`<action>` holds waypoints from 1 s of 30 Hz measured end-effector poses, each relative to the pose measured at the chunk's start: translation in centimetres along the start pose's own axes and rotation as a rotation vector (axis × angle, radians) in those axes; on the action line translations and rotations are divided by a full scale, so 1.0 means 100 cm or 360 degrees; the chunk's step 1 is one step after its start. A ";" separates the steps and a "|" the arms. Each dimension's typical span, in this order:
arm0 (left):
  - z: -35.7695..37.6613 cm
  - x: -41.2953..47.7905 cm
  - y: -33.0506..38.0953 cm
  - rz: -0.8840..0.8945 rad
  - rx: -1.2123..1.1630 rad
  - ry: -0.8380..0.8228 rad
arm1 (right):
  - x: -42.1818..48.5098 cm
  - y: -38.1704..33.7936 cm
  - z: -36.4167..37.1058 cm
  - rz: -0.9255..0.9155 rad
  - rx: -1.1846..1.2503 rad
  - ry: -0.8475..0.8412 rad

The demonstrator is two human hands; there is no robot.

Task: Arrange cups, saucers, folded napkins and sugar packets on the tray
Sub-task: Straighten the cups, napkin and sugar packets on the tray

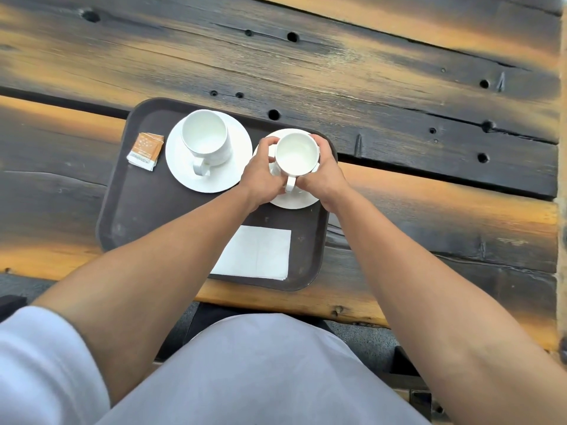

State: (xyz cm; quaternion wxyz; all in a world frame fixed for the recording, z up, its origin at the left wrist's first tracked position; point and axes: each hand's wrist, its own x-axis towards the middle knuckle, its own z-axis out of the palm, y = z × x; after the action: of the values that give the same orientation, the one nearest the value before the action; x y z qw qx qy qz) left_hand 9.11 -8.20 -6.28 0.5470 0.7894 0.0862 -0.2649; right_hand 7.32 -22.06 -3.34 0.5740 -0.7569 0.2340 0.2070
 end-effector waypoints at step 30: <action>-0.187 0.015 0.003 -0.0126 0.0350 0.0362 | 0.023 -0.087 0.100 0.0099 -0.0415 -0.0097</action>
State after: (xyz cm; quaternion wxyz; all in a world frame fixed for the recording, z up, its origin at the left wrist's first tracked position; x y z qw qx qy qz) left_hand 16.57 8.50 -1.93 0.4333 0.8654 0.1492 -0.2029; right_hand 13.83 -10.61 -0.50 0.4709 -0.8109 0.2109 0.2761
